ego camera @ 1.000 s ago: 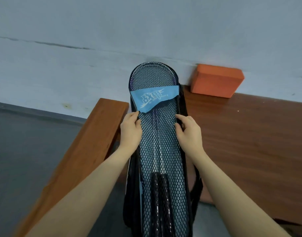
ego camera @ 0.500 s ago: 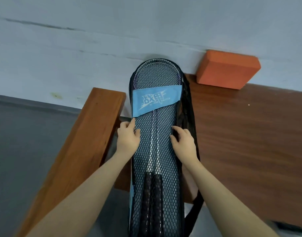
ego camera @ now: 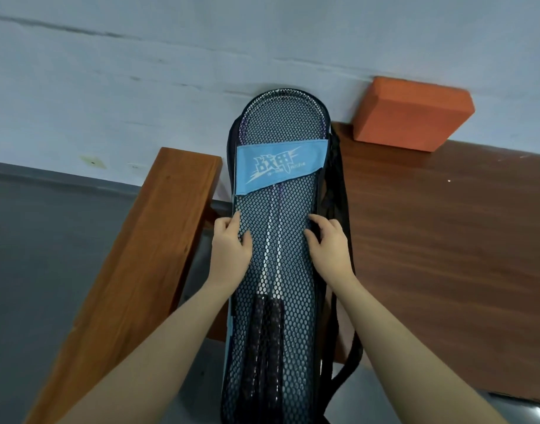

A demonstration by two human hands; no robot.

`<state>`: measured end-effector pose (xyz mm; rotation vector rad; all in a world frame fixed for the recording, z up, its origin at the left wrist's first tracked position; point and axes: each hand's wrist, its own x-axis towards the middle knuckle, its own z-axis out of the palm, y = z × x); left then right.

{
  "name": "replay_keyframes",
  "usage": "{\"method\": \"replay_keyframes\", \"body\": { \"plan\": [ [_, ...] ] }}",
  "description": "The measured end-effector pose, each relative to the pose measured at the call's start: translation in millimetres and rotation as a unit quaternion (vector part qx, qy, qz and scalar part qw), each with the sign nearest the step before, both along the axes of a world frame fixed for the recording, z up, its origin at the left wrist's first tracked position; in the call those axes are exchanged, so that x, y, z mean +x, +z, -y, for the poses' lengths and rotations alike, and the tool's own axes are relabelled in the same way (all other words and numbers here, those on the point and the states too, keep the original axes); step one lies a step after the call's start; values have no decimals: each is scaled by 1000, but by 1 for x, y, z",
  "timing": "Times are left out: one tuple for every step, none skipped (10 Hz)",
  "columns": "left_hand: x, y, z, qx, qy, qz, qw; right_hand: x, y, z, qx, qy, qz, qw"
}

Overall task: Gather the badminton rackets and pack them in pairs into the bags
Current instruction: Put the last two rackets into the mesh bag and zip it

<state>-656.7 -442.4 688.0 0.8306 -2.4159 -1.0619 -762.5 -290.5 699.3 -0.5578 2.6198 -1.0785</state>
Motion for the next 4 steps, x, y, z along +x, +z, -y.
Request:
{"method": "replay_keyframes", "body": {
  "plan": [
    [7, -7, 1, -55, 0, 60, 997, 0, -5, -2, 16, 2, 9, 1000],
    [10, -5, 5, -137, -6, 96, 986, -1, -3, -5, 28, 11, 21, 999],
    [13, 2, 5, -182, -16, 129, 975, -1, 3, -13, 33, 27, 19, 999],
    [10, 18, 3, -172, -15, 155, 973, -4, 18, -20, 33, 12, 39, 999]
  ]
}}
